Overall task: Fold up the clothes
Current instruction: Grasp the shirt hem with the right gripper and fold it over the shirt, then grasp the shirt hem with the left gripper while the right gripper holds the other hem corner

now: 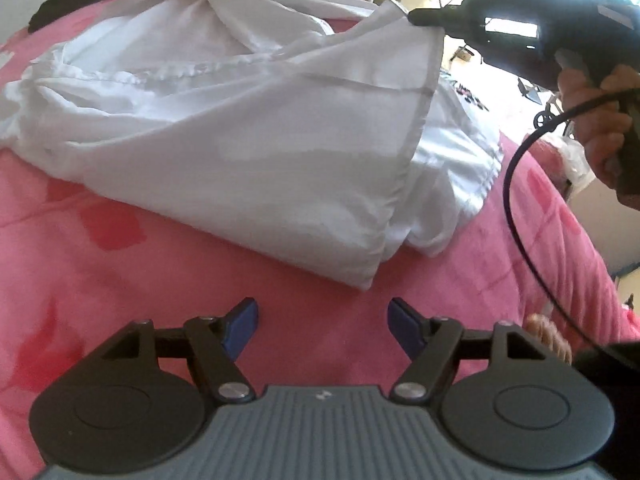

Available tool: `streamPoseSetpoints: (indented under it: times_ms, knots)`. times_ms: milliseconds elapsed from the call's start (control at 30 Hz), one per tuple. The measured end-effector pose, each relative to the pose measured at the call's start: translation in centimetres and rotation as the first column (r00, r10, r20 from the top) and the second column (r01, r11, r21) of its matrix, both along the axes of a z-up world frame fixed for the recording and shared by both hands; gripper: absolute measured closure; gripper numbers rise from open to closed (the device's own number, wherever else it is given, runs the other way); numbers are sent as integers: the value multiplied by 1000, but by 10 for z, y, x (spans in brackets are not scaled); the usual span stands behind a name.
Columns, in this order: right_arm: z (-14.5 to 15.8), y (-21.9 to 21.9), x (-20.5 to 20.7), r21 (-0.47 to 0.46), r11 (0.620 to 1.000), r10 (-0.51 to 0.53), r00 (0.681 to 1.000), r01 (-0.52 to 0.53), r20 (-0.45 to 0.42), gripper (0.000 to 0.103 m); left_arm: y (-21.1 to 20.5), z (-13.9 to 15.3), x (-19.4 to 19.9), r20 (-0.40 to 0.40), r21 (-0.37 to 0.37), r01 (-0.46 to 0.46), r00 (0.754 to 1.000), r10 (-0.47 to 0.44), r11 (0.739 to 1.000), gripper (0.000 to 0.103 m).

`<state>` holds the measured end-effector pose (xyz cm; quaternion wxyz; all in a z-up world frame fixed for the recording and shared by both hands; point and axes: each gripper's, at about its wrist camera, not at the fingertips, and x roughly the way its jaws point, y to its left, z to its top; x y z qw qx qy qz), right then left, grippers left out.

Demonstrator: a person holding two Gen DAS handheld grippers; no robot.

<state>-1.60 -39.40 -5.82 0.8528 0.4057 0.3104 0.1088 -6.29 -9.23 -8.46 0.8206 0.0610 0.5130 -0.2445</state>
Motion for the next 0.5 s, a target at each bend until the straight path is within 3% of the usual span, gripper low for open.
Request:
streamPoseSetpoints:
  times_ms: [67,167,267,333,400,500]
  knots:
    - [2,-3,2,1,1000,-5,1000,5,6,102,-4,-1,3,8,-7,-27,1000,27,1000,31]
    - [1,-6,2,9,1000,-16,1000,15,10,102,-4,-1,5,9,-27,-75,997,75,997,42]
    - [-3,-10,1,31,999,-29,1000,29,6,102,1,0,8,0,-48,-133,991,133,990,59]
    - [-6,-11,1,45,998,-36,999,36,-1,102,6,-1,10,-4,-48,-160,987,160,986,85]
    - [-9,-12,0,58,997,-43,999,44,-10,102,8,-1,12,8,-26,-171,985,171,985,99]
    - [-11,-12,-2,75,996,-52,999,53,-16,102,11,4,9,35,-20,-183,982,184,983,103]
